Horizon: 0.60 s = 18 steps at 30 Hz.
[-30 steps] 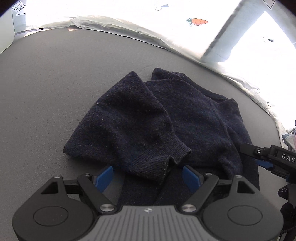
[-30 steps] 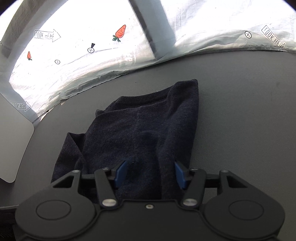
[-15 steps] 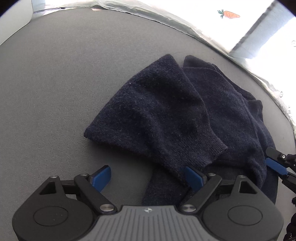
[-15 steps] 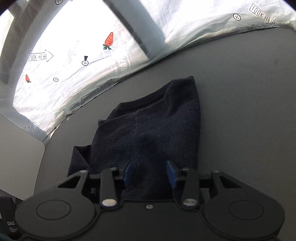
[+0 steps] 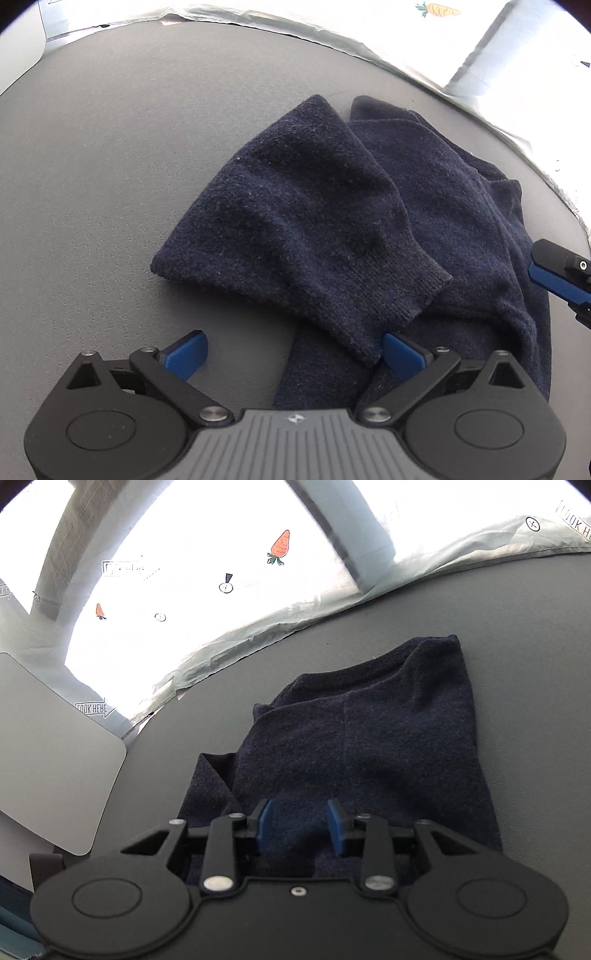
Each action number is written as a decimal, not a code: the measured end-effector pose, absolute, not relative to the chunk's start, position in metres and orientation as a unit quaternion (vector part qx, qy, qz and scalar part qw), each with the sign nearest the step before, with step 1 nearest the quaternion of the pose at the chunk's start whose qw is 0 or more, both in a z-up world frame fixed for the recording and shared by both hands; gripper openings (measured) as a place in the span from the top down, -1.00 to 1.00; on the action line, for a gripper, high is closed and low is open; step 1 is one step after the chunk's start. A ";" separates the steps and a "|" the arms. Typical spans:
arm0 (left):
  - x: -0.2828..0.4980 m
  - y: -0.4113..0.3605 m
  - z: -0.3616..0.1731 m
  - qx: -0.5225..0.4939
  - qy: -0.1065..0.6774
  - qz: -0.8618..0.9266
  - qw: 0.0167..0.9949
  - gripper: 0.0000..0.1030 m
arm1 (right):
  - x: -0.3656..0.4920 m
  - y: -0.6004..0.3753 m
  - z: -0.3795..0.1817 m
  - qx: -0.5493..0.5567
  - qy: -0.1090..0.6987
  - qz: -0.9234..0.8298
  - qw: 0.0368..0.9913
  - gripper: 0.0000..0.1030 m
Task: Fold clothes
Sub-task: 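Pinch the folded sweater edge with the right tool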
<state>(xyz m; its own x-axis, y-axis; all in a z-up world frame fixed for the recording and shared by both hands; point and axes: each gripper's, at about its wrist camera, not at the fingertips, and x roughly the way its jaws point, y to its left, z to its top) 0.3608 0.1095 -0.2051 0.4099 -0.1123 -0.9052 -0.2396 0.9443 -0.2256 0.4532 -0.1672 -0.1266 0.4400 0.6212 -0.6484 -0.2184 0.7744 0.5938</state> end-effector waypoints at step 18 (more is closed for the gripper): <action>0.369 0.099 -0.207 -0.143 0.561 0.067 0.813 -1.00 | 0.473 -0.112 -0.161 0.234 0.537 0.334 0.739 0.50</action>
